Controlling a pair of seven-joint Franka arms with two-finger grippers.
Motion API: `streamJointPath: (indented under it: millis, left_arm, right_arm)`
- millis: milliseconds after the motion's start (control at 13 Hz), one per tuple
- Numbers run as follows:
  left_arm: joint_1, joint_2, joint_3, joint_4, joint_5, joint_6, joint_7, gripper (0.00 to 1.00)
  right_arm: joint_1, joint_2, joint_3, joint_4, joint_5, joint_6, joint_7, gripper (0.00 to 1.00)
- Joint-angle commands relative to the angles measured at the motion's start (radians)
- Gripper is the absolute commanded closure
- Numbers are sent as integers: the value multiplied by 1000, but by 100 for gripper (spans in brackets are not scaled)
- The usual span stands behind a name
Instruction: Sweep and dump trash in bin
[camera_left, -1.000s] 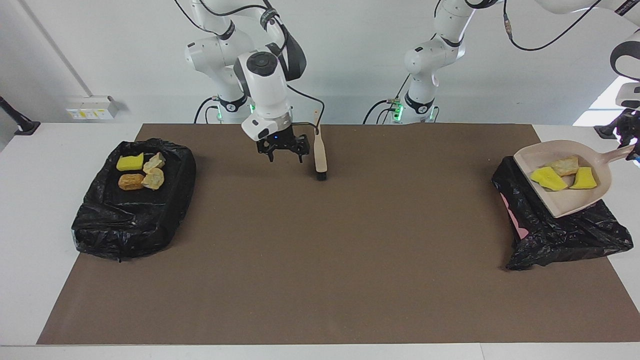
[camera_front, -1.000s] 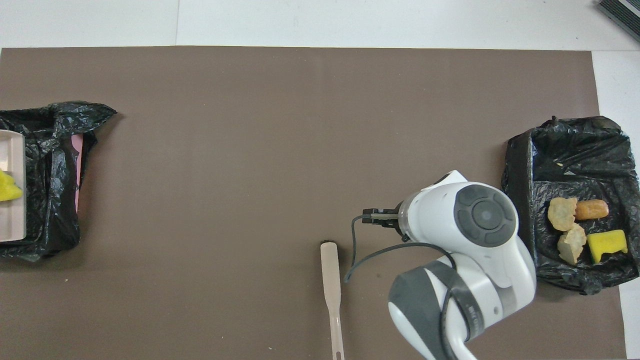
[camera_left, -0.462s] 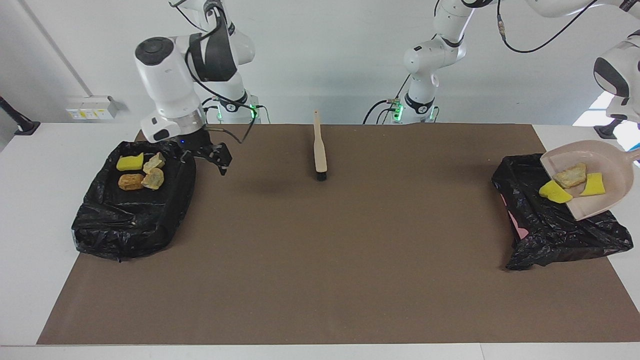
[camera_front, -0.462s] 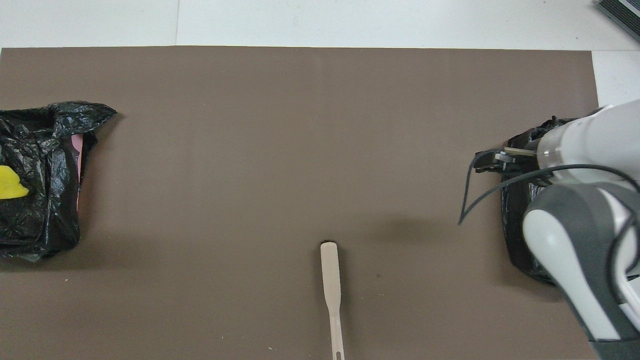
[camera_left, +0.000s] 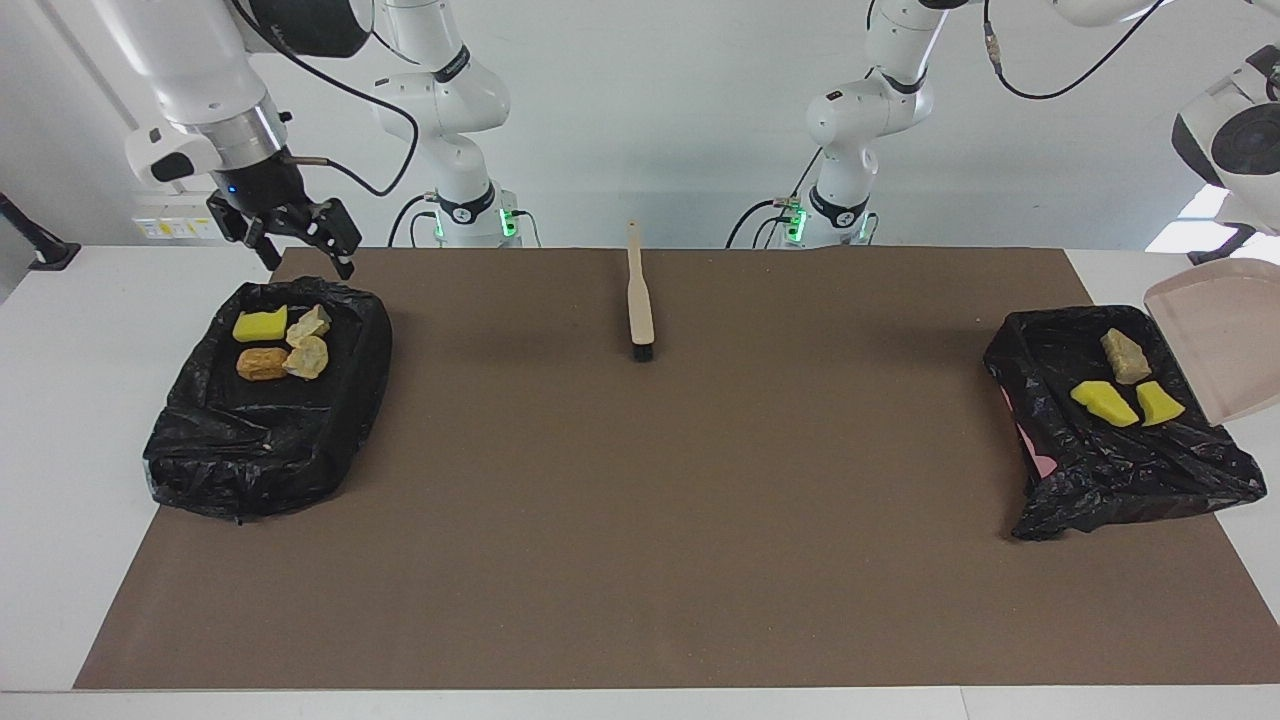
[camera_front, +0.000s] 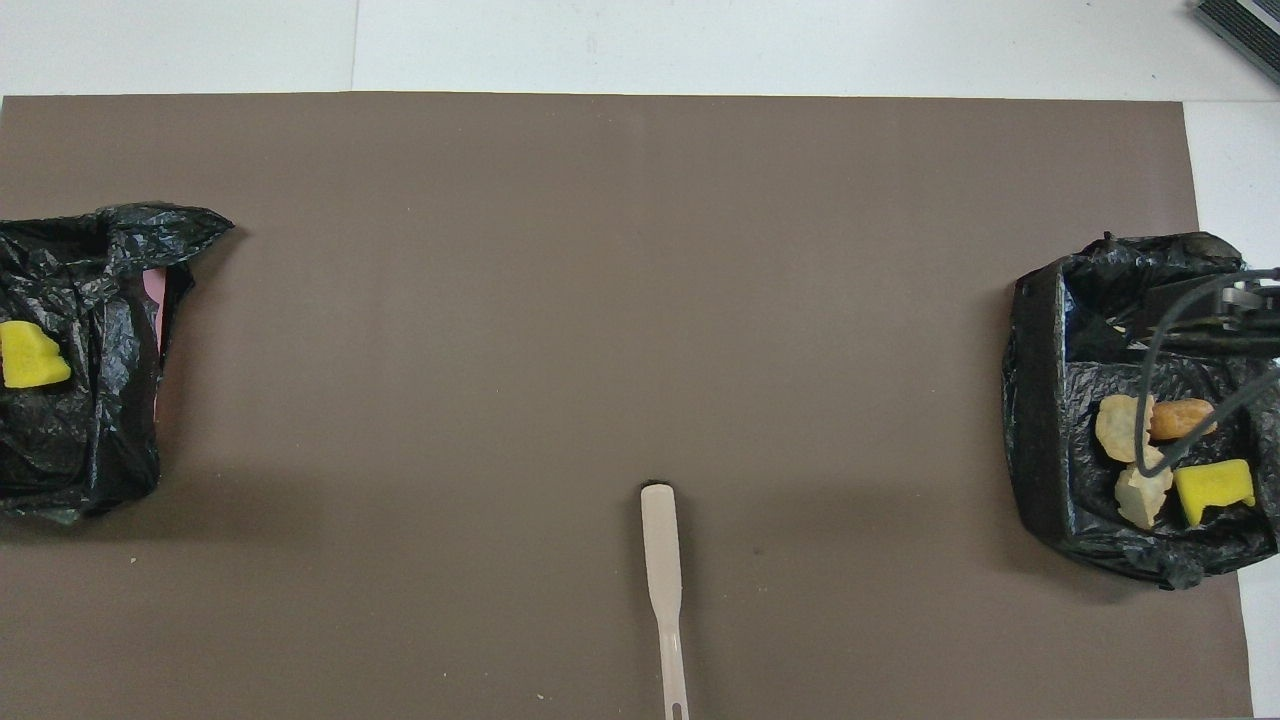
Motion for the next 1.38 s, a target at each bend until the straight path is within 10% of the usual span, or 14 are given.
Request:
streamJointPath:
  millis: [0,1308]
  left_arm:
    - [-30,-47,-2,-5,-25,-1,-17,100]
    - [-290,-93,-10,-36,-927,-366,-1038,100]
  right_arm:
    - [-40,-49,15,26,-6,-66,-31,0]
    - [-21,-116,15,-63,-23,-35,-76,0]
